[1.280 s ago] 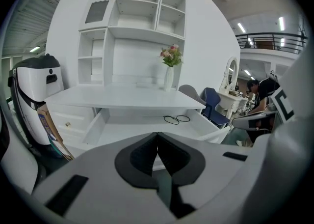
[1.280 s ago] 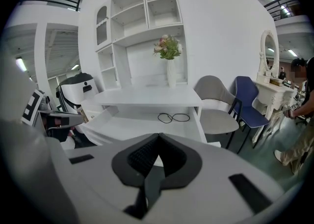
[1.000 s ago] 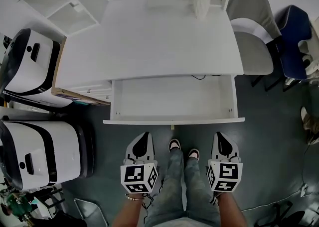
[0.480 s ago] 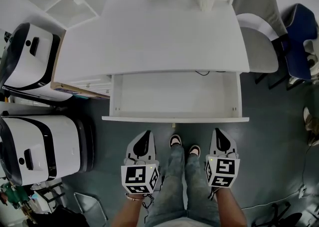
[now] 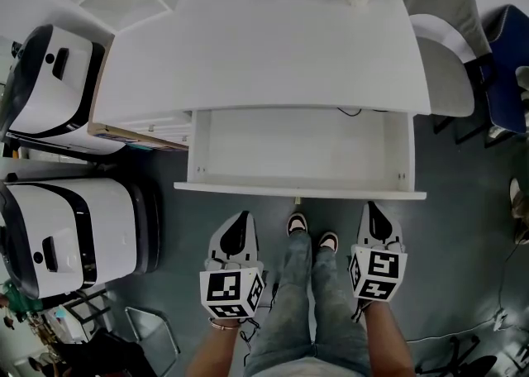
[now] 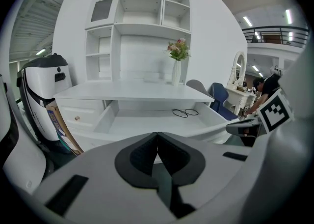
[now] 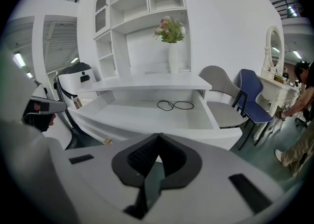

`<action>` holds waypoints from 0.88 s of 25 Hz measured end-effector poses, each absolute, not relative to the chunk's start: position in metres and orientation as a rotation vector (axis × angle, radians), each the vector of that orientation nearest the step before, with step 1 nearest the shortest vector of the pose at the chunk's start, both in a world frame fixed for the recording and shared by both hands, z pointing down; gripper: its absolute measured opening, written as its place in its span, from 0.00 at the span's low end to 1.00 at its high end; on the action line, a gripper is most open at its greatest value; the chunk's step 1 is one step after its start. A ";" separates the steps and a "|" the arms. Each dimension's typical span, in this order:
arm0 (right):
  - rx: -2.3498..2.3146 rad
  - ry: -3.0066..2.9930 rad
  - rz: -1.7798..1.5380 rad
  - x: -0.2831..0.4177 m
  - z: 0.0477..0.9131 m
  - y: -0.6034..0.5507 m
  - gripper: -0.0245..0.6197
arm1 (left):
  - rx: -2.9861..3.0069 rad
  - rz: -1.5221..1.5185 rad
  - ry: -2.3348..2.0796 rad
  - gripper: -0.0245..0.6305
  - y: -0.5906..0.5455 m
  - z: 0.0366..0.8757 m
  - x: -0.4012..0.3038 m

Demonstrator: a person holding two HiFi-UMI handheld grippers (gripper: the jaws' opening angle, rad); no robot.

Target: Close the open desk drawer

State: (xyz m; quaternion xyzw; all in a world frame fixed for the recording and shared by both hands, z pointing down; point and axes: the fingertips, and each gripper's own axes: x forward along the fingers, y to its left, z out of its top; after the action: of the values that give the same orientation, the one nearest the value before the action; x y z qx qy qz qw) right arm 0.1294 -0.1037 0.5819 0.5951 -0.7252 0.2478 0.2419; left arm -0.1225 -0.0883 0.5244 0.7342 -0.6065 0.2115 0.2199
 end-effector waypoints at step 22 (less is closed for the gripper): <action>1.664 -1.946 0.663 0.130 0.588 -0.111 0.05 | 2.011 0.587 -1.672 0.07 -0.095 0.531 -0.135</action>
State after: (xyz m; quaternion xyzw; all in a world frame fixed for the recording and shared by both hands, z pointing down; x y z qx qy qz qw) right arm 0.1304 -0.1107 0.5875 0.6099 -0.7131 0.2431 0.2459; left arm -0.1347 -0.0950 0.5309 0.7304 -0.6074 0.2130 0.2285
